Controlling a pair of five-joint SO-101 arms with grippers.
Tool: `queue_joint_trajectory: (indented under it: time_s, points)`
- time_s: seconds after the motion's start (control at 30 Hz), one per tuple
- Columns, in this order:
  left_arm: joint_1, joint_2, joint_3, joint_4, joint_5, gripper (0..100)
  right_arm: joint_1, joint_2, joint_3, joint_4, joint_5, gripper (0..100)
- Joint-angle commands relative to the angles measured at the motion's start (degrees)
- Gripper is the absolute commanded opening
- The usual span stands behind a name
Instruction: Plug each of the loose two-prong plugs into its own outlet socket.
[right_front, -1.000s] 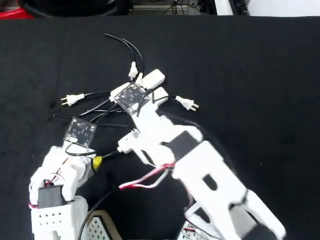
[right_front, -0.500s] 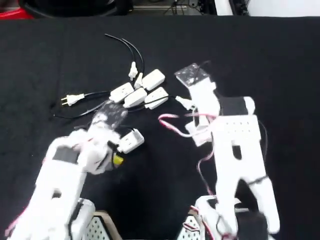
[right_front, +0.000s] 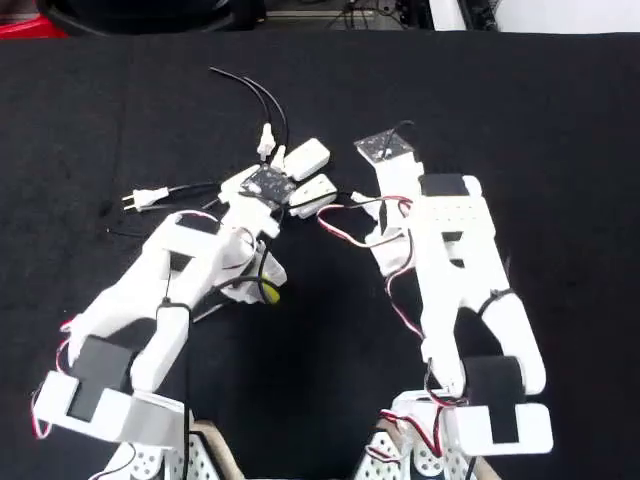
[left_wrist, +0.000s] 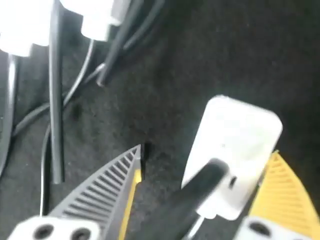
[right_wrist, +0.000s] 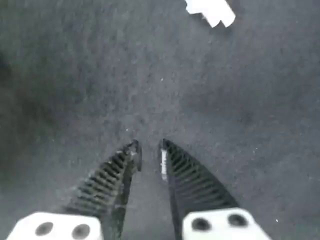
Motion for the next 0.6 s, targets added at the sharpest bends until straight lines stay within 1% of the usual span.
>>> queue_joint_trajectory:
  time_s: [0.0, 0.13, 0.2, 0.3, 0.33, 0.47, 0.57]
  points:
    - [0.4, 0.1, -3.2, -1.1, 0.6, 29, 0.4, 0.0, -2.7, -1.1, -1.1, 6.3]
    - [-0.4, 0.1, -2.9, -0.5, 0.5, 18, 0.4, 0.0, -2.4, -1.1, -1.1, 6.3]
    - [-2.2, 0.1, -2.7, -0.4, 0.5, 13, 0.4, -0.4, -1.4, -1.1, -1.1, 6.3]
    - [-7.3, 0.0, -5.3, 2.5, 0.4, 4, 0.4, -0.5, -0.5, -1.1, -1.1, 6.3]
    - [-9.5, 0.0, -7.2, 4.4, -0.4, 2, 0.4, -0.5, -0.5, -1.1, -1.1, 6.2]
    - [-19.1, 0.1, -16.1, 15.5, -9.5, 4, 0.4, -0.5, -0.5, -1.1, -1.1, 6.1]
    - [-26.4, 0.5, -22.1, 20.9, -17.4, 4, 0.4, -0.5, -0.4, -1.1, -1.1, 6.0]
